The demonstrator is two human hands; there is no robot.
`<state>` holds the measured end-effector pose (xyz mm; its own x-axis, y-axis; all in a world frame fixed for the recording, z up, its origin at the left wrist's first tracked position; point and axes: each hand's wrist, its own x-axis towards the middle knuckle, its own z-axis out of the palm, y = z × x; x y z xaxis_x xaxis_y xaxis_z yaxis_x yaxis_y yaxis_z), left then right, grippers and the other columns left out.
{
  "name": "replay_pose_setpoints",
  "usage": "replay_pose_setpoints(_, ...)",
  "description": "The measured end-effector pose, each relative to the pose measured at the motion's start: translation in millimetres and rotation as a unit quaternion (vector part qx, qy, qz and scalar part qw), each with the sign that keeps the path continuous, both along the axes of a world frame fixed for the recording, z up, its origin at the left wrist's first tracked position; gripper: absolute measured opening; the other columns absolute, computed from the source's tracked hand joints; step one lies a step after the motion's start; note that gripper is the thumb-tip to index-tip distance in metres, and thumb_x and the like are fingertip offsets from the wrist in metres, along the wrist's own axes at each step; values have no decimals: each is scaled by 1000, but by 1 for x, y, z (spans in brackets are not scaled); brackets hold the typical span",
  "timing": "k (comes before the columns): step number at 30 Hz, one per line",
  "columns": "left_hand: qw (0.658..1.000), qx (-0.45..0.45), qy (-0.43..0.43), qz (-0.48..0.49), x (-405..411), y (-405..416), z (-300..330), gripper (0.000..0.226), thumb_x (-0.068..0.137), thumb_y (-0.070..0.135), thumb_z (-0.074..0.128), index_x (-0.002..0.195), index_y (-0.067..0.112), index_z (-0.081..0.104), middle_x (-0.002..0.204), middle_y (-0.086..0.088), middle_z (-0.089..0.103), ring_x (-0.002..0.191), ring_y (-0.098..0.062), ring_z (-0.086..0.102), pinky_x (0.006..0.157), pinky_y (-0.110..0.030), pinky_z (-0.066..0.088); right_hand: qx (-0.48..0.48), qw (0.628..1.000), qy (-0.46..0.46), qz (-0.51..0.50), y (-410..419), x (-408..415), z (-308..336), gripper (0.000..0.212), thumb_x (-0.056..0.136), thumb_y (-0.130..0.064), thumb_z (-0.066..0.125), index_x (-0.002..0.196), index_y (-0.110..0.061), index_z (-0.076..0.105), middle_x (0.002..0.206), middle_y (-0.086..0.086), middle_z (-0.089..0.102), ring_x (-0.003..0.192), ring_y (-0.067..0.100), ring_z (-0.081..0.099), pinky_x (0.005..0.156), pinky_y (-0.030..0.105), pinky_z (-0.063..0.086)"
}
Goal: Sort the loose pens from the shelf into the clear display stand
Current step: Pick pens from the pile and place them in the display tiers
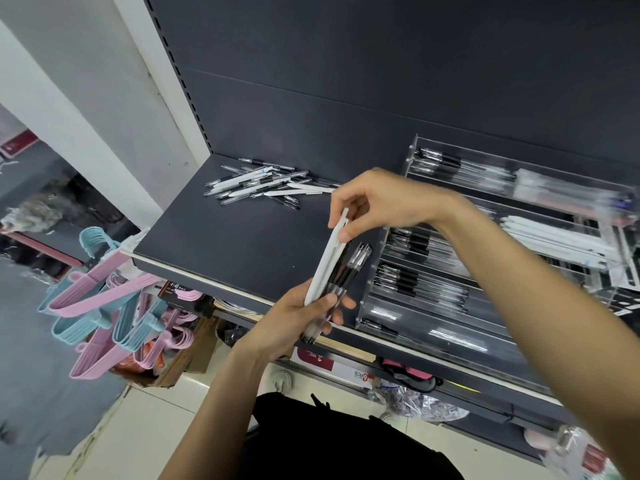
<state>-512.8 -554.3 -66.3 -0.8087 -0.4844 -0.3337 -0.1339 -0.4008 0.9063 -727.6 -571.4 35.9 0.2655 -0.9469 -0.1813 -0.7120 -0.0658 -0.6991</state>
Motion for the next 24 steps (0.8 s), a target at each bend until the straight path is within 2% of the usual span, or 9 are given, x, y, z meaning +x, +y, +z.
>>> replay_pose_setpoints(4,999,-2,1,47,7,-2,-11,24,99,11,40,108,5,62,85,3,69,76,-8,59,67,-21,48,-69,986,-96,-116,16,-22,7,16,70,-9,80,81,-11,68,82,11,69,75,20,63,72,28,50)
replay_pose_setpoints(6,987,51,41,145,3,-3,-13,24,99,8,40,112,10,60,97,-1,69,80,-10,60,73,-23,51,-120,953,-177,-213,29,-21,-3,18,71,-4,78,77,-14,65,80,7,67,72,9,60,69,21,49)
replay_pose_setpoints(8,958,116,103,240,-6,-3,-10,23,98,6,41,110,12,59,97,-1,68,81,-11,61,79,-27,54,-172,892,-255,-332,43,-3,-22,22,71,-2,77,76,-18,64,80,-3,67,74,4,60,73,21,50)
replay_pose_setpoints(10,932,148,150,295,-19,-2,-3,19,98,5,41,105,13,57,92,0,67,79,-10,63,82,-30,56,-176,824,-330,-426,55,24,-44,21,73,-2,76,78,-18,64,83,-7,68,79,7,63,79,25,52)
replay_pose_setpoints(13,907,166,197,333,-40,4,8,16,98,3,40,97,14,51,92,-1,65,81,-11,64,89,-38,55,-146,740,-421,-504,72,57,-70,15,76,-1,73,84,-11,63,88,-2,69,87,12,65,87,30,53)
replay_pose_setpoints(15,899,170,211,344,-51,9,13,16,98,3,40,100,15,50,96,-1,65,86,-12,65,94,-41,52,-140,693,-460,-538,82,68,-81,15,77,1,71,86,-7,62,89,0,68,88,15,65,86,31,54)
replay_pose_setpoints(17,895,172,206,355,-60,17,15,18,99,4,39,107,16,50,105,-1,68,95,-14,67,94,-40,52,-159,693,-435,-552,92,70,-89,14,77,2,71,84,-8,62,84,-2,68,83,13,65,82,30,54)
replay_pose_setpoints(21,890,184,171,380,-79,43,13,27,102,7,36,127,15,40,129,-8,61,104,-21,66,85,-33,56,-180,736,-368,-540,116,61,-101,11,78,-6,73,83,-10,63,83,4,70,81,19,66,76,32,55)
replay_pose_setpoints(24,893,184,146,384,-93,65,10,34,102,9,35,136,8,31,137,-17,53,111,-26,61,93,-38,53,-173,740,-360,-541,140,51,-104,11,79,-7,73,81,-13,63,79,-4,68,75,12,64,69,26,52)
